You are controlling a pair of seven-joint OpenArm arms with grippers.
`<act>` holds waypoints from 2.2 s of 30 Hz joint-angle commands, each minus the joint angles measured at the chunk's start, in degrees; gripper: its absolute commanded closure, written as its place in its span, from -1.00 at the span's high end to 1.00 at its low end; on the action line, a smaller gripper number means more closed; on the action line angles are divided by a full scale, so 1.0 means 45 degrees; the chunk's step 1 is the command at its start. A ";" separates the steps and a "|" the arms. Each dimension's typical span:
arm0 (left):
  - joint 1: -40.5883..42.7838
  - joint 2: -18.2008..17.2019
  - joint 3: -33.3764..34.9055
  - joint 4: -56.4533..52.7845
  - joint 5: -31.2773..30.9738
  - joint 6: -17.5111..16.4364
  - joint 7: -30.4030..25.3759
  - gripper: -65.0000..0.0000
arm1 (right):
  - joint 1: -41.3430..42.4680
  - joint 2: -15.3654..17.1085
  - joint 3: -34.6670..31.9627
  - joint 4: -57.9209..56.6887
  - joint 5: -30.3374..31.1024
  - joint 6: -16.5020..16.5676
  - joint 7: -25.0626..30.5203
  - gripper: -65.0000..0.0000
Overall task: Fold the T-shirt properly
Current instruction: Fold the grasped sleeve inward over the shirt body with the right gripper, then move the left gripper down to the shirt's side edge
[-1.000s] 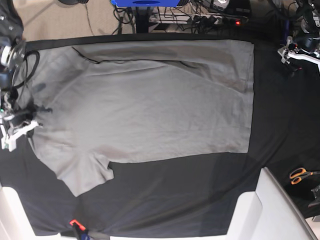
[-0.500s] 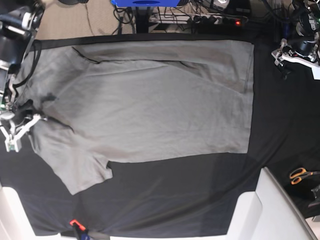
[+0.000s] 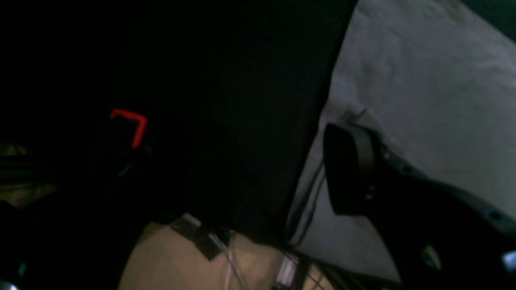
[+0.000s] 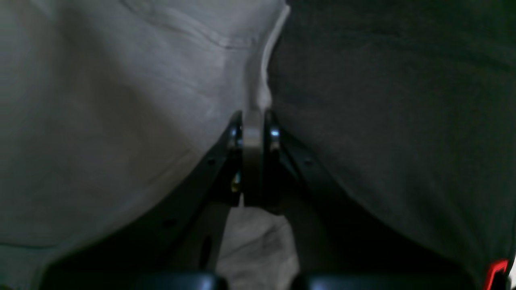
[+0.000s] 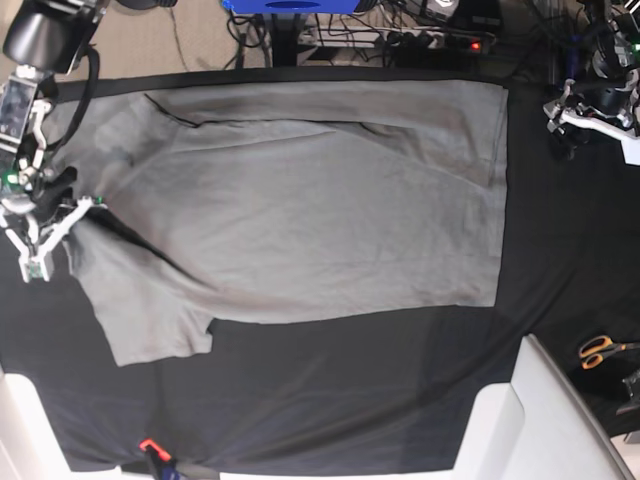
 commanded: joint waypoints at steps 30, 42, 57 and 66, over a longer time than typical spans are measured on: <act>-0.0223 -0.0209 -0.0100 0.0162 0.0305 -0.0018 -0.0266 0.49 | 0.5836 0.1582 0.0050 -0.8312 0.0018 -0.0048 0.3090 0.38; -0.0301 -0.0189 -0.0100 0.0162 0.0305 -0.0018 -0.0266 0.49 | 0.7672 0.2637 0.0050 -1.3938 -0.0021 -0.0048 0.5532 0.38; -0.0360 -0.0209 -0.0100 0.0143 0.0324 -0.0018 -0.0266 0.49 | 0.7946 0.2110 -0.1669 -1.3918 -0.0001 -0.0067 0.5552 0.03; -0.1805 -0.0365 -0.0061 -0.1791 0.0344 -0.0018 -0.0266 0.54 | 0.8044 0.2090 -0.1689 -1.3938 -0.0001 -0.0126 0.5552 -1.00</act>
